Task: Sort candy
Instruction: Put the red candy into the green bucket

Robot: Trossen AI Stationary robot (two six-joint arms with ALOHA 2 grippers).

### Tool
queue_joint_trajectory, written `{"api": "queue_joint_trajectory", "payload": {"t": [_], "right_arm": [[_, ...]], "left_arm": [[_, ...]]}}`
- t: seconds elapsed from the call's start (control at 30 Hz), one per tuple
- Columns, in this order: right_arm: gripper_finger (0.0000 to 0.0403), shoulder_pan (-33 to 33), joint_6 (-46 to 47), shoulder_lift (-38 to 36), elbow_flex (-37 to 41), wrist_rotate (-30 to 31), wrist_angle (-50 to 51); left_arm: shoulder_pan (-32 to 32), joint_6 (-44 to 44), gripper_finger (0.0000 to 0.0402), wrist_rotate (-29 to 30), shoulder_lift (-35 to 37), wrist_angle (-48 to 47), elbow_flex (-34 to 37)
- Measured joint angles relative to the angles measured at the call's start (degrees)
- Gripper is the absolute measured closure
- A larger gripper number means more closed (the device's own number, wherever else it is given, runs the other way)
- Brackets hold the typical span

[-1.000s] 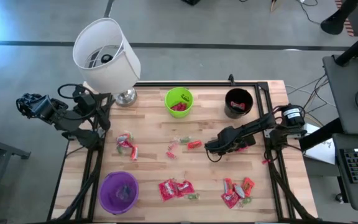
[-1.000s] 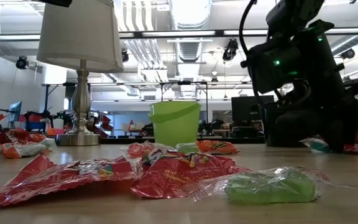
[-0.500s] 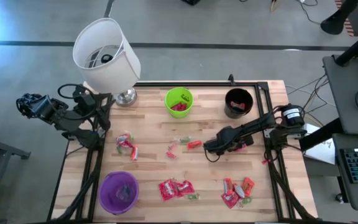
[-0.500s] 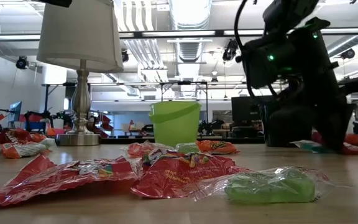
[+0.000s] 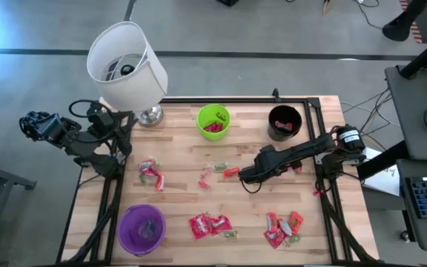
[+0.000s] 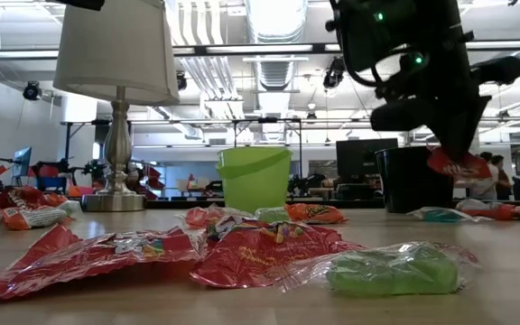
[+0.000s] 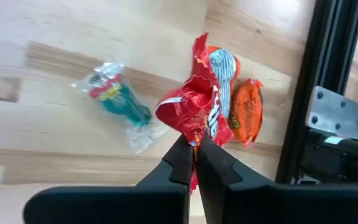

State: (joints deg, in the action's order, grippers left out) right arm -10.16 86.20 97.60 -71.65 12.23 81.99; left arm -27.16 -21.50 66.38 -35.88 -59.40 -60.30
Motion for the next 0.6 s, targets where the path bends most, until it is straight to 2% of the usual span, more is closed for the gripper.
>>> {"api": "queue_joint_trajectory", "payload": {"t": [0.3,0.6], "right_arm": [[0.0394,-1.7,1.7,0.0,-2.5,2.9,0.0],[0.0394,-0.3,-1.8,-2.4,-5.2,6.0,-0.2]], "left_arm": [[0.0,-0.1,0.0272,1.0,0.1,-0.3,0.0],[0.0,-2.6,0.0272,14.7,0.2,-0.6,0.0]]}}
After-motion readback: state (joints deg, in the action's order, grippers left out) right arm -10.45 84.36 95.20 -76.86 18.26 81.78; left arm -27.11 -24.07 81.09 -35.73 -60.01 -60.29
